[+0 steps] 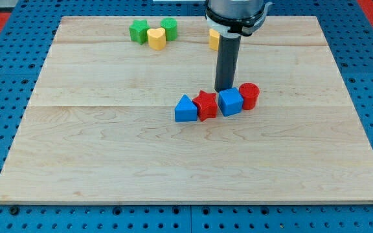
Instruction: Move the yellow heart along with the hexagon towards the top left of the board
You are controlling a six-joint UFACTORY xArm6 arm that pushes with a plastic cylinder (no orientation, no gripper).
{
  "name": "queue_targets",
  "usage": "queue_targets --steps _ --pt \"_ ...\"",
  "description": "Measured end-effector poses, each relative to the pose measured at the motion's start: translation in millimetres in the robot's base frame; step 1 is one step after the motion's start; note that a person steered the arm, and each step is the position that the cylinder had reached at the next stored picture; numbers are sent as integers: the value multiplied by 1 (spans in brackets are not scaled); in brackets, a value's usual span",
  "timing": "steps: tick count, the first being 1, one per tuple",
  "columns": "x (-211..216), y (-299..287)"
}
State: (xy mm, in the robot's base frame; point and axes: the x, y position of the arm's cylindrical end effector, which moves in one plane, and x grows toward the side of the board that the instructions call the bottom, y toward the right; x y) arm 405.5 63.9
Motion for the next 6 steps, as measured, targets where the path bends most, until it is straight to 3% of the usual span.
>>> queue_targets --steps 2,4,5,6 --pt "-3 0" --pt "-65 21" --pt "-106 80" --pt "-139 47"
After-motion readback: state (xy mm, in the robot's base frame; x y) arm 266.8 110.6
